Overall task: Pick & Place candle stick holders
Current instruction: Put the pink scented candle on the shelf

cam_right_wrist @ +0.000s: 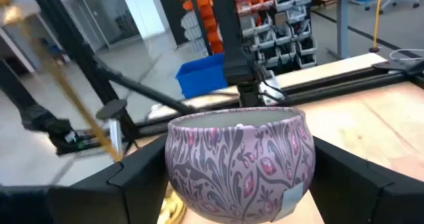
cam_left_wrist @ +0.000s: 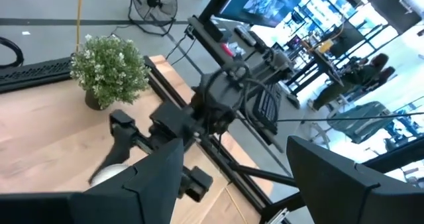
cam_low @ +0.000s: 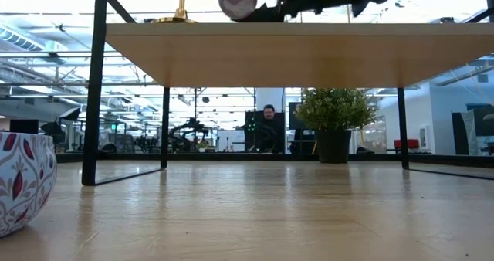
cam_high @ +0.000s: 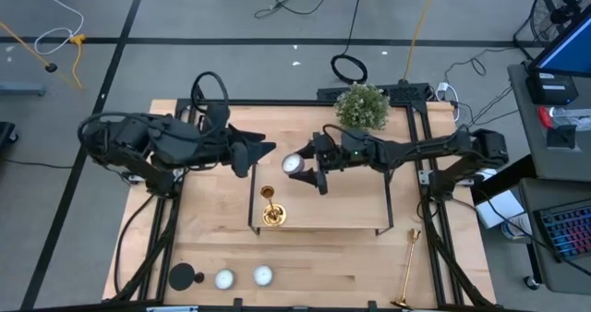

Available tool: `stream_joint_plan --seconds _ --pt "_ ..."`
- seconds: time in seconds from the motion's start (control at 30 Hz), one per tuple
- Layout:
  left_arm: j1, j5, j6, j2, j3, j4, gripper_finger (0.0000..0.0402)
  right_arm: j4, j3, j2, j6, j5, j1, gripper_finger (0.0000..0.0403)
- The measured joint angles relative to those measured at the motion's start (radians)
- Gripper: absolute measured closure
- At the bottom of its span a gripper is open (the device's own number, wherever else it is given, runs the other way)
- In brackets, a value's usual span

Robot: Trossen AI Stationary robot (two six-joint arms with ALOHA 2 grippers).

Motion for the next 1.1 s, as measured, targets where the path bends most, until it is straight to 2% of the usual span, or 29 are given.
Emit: stream_joint_plan --seconds 0.23,0.63,1.1 --pt "-0.011 -0.017 0.001 0.001 -0.001 0.001 0.0133 0.022 0.023 0.080 0.014 -0.028 -0.006 0.0109" --pt "-0.037 -0.016 0.000 0.002 -0.001 -0.001 0.0133 -0.026 0.158 0.208 -0.034 -0.051 0.009 0.0109" --pt "-0.084 -0.060 -0.006 0.002 -0.001 -0.001 0.0133 -0.031 0.158 0.242 -0.035 -0.041 0.014 0.0105"
